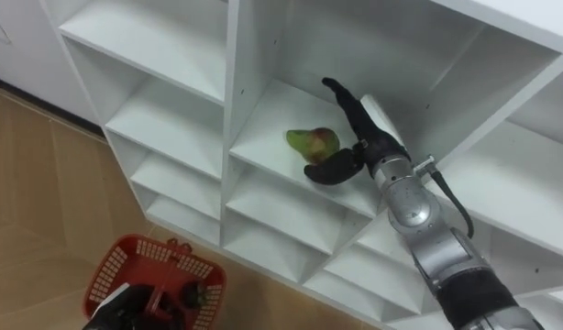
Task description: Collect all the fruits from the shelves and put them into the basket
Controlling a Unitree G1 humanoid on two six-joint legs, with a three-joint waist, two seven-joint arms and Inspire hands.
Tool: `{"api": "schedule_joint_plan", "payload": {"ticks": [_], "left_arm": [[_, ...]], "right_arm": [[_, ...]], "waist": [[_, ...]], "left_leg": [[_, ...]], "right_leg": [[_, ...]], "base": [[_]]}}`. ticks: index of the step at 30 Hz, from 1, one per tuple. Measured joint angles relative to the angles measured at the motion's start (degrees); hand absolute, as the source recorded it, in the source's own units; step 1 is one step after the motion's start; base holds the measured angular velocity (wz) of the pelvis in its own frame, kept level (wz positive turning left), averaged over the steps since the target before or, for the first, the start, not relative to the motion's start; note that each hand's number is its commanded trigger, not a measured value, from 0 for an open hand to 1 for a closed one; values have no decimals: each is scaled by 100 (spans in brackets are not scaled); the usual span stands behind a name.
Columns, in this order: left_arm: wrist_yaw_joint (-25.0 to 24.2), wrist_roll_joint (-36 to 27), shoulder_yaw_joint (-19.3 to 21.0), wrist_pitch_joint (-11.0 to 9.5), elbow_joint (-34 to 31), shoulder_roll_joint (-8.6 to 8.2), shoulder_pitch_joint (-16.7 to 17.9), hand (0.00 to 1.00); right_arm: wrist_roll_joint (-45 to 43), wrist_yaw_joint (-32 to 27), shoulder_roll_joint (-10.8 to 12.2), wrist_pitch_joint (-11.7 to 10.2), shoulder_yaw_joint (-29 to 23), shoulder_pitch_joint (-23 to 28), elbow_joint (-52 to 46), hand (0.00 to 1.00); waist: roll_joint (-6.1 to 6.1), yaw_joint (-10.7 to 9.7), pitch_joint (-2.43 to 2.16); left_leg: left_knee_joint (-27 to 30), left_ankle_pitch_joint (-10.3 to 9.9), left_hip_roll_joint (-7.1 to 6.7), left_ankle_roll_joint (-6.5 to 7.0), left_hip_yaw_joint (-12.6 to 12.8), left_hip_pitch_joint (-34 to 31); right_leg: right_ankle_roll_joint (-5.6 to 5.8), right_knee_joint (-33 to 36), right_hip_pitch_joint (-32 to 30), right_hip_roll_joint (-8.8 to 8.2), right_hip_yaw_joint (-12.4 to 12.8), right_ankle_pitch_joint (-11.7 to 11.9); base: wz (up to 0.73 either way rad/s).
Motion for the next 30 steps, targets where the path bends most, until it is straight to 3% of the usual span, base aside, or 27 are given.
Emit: {"api": "schedule_joint_plan", "payload": {"ticks": [6,14,30], "left_arm": [[59,75,4,0,0,4,-17,100],[273,89,-7,16,2,-83,-10,100],[296,109,-211,30,189,-95,-123,100]], "right_arm": [[-1,-234,3,0,0,-66,3,0],[-31,-571,93,-9,1,-290,409,0],[-40,-649,158,-2,6,-509,838,0]], "waist": [[20,8,-14],[179,10,-20],[242,-19,-17]], "left_leg": [[32,4,1,2,-10,-107],[20,25,-10,17,-18,-142],[-9,96,-59,37,-35,-413]], "right_leg": [[-2,20,-120,-3,2,1],[-1,85,-194,-34,-27,1],[-2,97,-409,-83,-87,1]], "base": [[0],[0],[2]]}}
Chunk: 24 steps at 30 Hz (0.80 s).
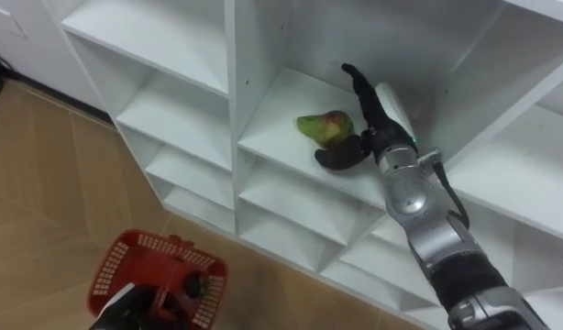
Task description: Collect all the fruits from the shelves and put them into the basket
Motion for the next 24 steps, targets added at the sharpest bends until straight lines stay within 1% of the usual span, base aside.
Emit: {"api": "schedule_joint_plan", "payload": {"ticks": [4,9,13,19,22,23,24], "left_arm": [[-30,12,-25,3,45,1,-66,100],[-42,6,-27,4,98,0,-117,100],[-33,5,-147,2,100,-11,-121,100],[-34,5,-194,2,101,-27,-123,100],[-46,7,-257,2,102,-18,-148,100],[-48,10,-268,2,100,-19,-152,100],[-48,10,-280,2,100,-19,-157,100]], "right_arm": [[-40,-15,-1,-2,-7,-55,2,0],[-63,-14,-1,-3,-5,-59,2,0],[-102,-5,6,-17,-3,-71,2,0],[-107,62,8,-22,1,-71,18,0],[-63,179,4,-123,23,-98,156,0],[-61,203,4,-167,57,-111,237,0],[-61,225,4,-184,66,-111,258,0]], "waist": [[1,-28,1],[7,-18,5],[41,-16,29],[47,-16,33],[49,-16,35],[63,-18,45],[63,-18,44]], "left_leg": [[7,31,-12,5,-3,-78],[5,43,-25,7,1,-88],[-8,56,-23,4,6,-81],[-9,63,-21,1,6,-79],[-8,70,-24,2,4,-76],[-4,71,-24,1,4,-76],[-3,72,-24,0,3,-77]], "right_leg": [[0,76,-113,-23,8,0],[0,101,-160,-30,56,0],[0,128,-177,-31,89,0],[-1,165,-193,-35,95,-1],[-2,165,-191,-39,86,-1],[-2,167,-189,-39,85,-1],[-2,168,-189,-39,85,-1]], "base": [[0],[-2],[0],[0],[0],[0],[0]]}}
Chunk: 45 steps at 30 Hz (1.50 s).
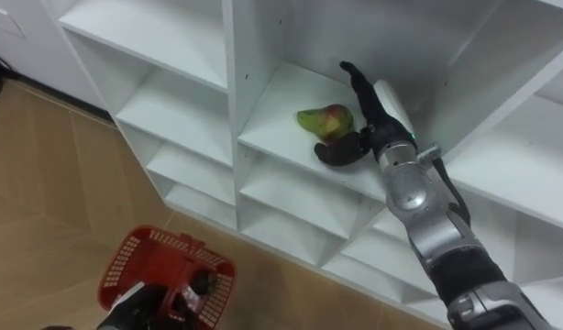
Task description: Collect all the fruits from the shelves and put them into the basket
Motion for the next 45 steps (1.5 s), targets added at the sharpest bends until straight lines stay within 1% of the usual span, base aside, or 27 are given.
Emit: {"api": "schedule_joint_plan", "payload": {"ticks": [6,13,14,17,18,19,20,21,25,28,29,31,33,34,37,41,45], "left_arm": [[-45,-55,-46,0,0,21,-53,100],[-94,-58,-100,0,19,38,-117,100],[-95,-58,-103,1,19,38,-117,100],[-97,-59,-122,2,57,40,-129,100],[-97,-59,-130,3,62,43,-131,100],[-97,-62,-131,3,66,44,-131,100],[-97,-64,-131,3,67,47,-134,100],[-97,-63,-131,3,68,49,-136,100],[-97,-60,-131,3,133,54,-174,100],[-96,-53,-141,5,232,54,-243,100],[-97,-53,-149,6,290,51,-286,100],[-96,-54,-148,21,294,67,-307,100],[-96,-54,-148,29,294,79,-318,100],[-96,-50,-137,31,293,77,-321,100],[-94,-47,-132,33,293,52,-319,100],[-103,14,-130,33,292,18,-326,100],[-183,21,-131,32,292,-7,-364,100]], "right_arm": [[9,287,-3,0,158,-41,183,0],[5,452,-4,32,178,-178,394,0],[4,464,-4,65,176,-186,395,0],[20,533,-4,69,159,-196,421,0],[26,555,-4,68,154,-199,419,6],[33,587,-5,66,147,-204,419,55],[46,618,-4,66,146,-210,416,90],[50,636,-4,66,145,-214,416,100],[89,627,-30,64,135,-239,404,100],[274,600,-40,148,131,-330,437,100],[319,619,-40,190,109,-365,442,100],[317,633,-41,190,98,-363,445,100],[306,631,-44,190,72,-389,442,100],[292,662,-44,191,47,-389,441,100],[157,695,-34,186,-71,-387,412,100],[136,677,-5,176,-155,-396,370,100],[337,743,52,166,-190,-408,420,100]], "waist": [[-14,-3,-10],[-15,17,-11],[-16,17,-11],[-19,12,-12],[-22,8,-13],[-25,0,-15],[-28,0,-17],[-30,0,-18],[-63,-1,-42],[-90,1,-61],[-84,-6,-57],[-76,-23,-51],[-55,-39,-37],[-31,-45,-21],[-4,-97,-3],[27,-96,-10],[66,-97,-33]], "left_leg": [[-1,24,1,-11,5,-22],[20,56,-3,-9,15,-46],[24,56,-7,-9,15,-50],[30,65,-14,2,32,-50],[33,65,-17,3,37,-53],[33,71,-17,8,56,-56],[33,72,-17,9,76,-59],[33,72,-17,9,81,-59],[30,72,-17,10,89,-80],[33,72,-18,10,77,-83],[44,72,-18,10,60,-82],[45,72,-21,10,27,-83],[45,72,-21,10,13,-78],[44,72,-21,10,9,-79],[43,71,-35,9,3,-91],[37,73,-40,11,7,-95],[36,78,-30,17,8,-79]], "right_leg": [[-3,35,-46,-7,6,-1],[-6,124,-103,-33,5,-3],[-11,133,-104,-40,5,-6],[-31,196,-129,-71,1,-32],[-30,221,-142,-84,1,-47],[-33,226,-149,-91,3,-56],[-34,226,-154,-92,6,-57],[-35,225,-155,-93,7,-58],[-36,225,-185,-91,24,-65],[-36,220,-181,-90,10,-65],[-36,218,-170,-93,-16,-64],[-36,218,-155,-95,-55,-64],[-36,215,-139,-94,-75,-64],[-36,209,-134,-91,-79,-63],[-36,205,-137,-92,-78,-64],[-35,200,-152,-91,-40,-64],[-34,209,-140,-95,-33,-64]], "base": [[0],[0],[0],[0],[0],[0],[0],[-3],[0],[2],[6],[8],[5],[0],[0],[0],[0]]}}
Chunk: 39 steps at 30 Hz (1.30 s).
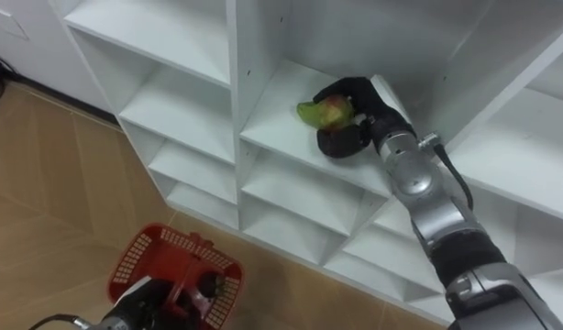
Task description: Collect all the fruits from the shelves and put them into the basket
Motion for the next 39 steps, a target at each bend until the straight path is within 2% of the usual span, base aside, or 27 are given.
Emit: {"api": "schedule_joint_plan", "payload": {"ticks": [5,15,18,19,22,26,28,31,33,36,37,39], "left_arm": [[-65,49,-4,-1,-5,-56,-2,100],[63,45,-15,-7,-3,-72,-1,100],[78,40,-13,-9,-2,-78,5,100],[72,41,-13,-12,-5,-80,4,100],[77,46,-14,-24,-5,-100,-8,100],[117,43,-18,-55,30,-153,-17,100],[164,37,-24,-62,68,-178,21,100],[249,43,-52,-61,68,-213,36,100],[316,42,-54,-63,68,-266,24,100],[330,33,-84,-174,51,-305,11,100],[317,6,-89,-189,43,-313,8,100],[310,-81,-112,-189,44,-313,7,100]], "right_arm": [[141,205,13,7,-6,2,34,100],[220,350,56,-77,-6,32,136,100],[267,375,102,-148,-48,168,17,100],[301,373,180,-177,-135,316,-80,100],[343,432,271,-229,-90,516,-392,100],[495,673,355,-252,-86,727,-556,100],[804,828,394,-269,-115,1066,-736,100],[844,995,388,-240,-108,1547,-1250,100],[809,1131,388,-237,-101,1819,-1558,100],[640,1439,398,-91,-83,2235,-1864,100],[521,1493,399,20,-98,2375,-1996,100],[417,1523,400,70,-111,2547,-2155,100]], "waist": [[125,-7,0],[129,-14,-1],[129,-34,-3],[131,-58,-13],[167,-207,-27],[183,-277,-38],[219,-388,-90],[319,-652,-140],[344,-708,-156],[348,-886,-158],[352,-967,-155],[359,-1110,-151]], "left_leg": [[-35,1,6,3,-11,82],[-102,14,9,14,-6,211],[-109,14,8,15,-1,279],[-111,13,9,16,-1,297],[-113,13,3,19,13,296],[-193,18,22,30,178,422],[-271,16,27,43,274,530],[-318,22,22,51,362,604],[-364,21,47,52,554,709],[-413,13,120,59,789,836],[-414,-1,127,60,885,854],[-416,-19,162,59,992,900]], "right_leg": [[6,-9,81,-4,-7,1],[23,-92,209,3,24,6],[25,-104,251,2,44,8],[26,-104,261,3,62,8],[30,-104,260,2,130,10],[50,-108,318,-5,212,1],[64,-112,360,-10,286,-4],[70,-112,367,-2,400,-1],[70,-102,365,17,572,0],[67,-78,372,64,809,6],[59,-66,337,83,894,22],[51,-52,322,97,996,33]], "base": [[0],[0],[0],[0],[-1],[-10],[-20],[-22],[-44],[-36],[-32],[-37]]}}
